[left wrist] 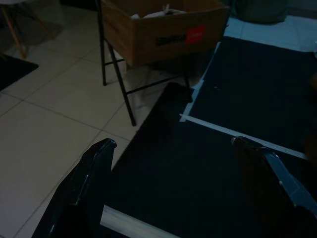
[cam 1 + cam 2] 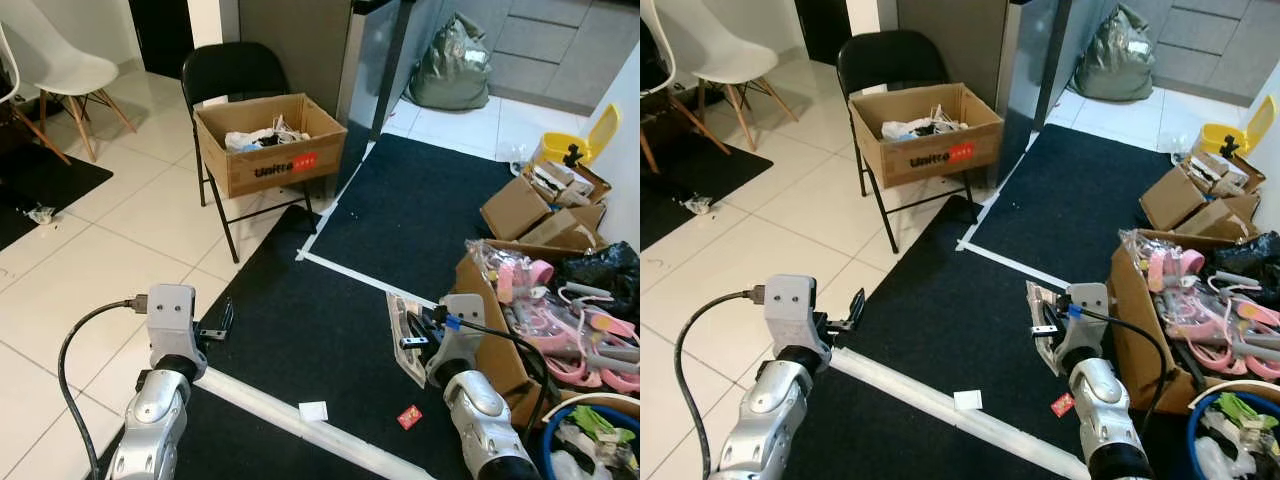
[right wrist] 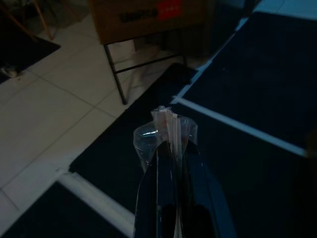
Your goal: Picking trash to rubbish bin
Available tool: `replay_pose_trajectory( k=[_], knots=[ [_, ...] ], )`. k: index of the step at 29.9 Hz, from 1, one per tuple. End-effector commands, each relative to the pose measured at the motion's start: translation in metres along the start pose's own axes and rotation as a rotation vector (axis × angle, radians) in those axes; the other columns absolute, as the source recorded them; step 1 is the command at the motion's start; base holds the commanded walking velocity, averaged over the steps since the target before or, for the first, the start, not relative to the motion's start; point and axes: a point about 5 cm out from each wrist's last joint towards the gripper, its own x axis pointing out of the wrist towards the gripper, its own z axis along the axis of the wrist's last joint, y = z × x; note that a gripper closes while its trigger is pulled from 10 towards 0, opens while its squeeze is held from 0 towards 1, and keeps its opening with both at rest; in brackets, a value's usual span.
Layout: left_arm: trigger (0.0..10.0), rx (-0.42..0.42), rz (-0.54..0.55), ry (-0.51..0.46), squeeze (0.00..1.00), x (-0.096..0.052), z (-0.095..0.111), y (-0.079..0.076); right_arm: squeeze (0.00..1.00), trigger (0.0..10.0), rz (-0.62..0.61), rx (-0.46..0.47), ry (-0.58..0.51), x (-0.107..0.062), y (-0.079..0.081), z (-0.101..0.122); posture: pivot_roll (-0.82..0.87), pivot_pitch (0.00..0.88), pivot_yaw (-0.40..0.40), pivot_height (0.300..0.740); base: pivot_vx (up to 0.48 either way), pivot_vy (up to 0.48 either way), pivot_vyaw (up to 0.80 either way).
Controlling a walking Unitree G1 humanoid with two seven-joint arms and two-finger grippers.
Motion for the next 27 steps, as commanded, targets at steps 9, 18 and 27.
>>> replay_pose_trajectory(
  k=[9, 18, 27],
  knots=[
    [10.0, -0.009, -0.007, 0.021, 0.0, -0.0015, -0.0037, -0.003, 0.0, 10.0, -0.041, 0.006, 0.024, -0.0038, -0.0111, -0.0029, 0.04, 0.117, -0.035, 0.74, 0.359, 0.0, -0.71],
    [10.0, -0.011, -0.007, 0.021, 0.0, -0.0018, -0.0036, -0.0032, 0.0, 10.0, -0.047, 0.008, 0.02, -0.0031, -0.0119, -0.0019, 0.04, 0.117, -0.034, 0.74, 0.36, 0.0, -0.79],
    [10.0, -0.012, -0.006, 0.023, 0.0, -0.0025, -0.0038, -0.0034, 0.0, 10.0, -0.04, -0.005, 0.028, -0.0041, -0.0117, -0.0031, 0.04, 0.119, -0.037, 0.74, 0.363, 0.0, -0.13]
  ],
)
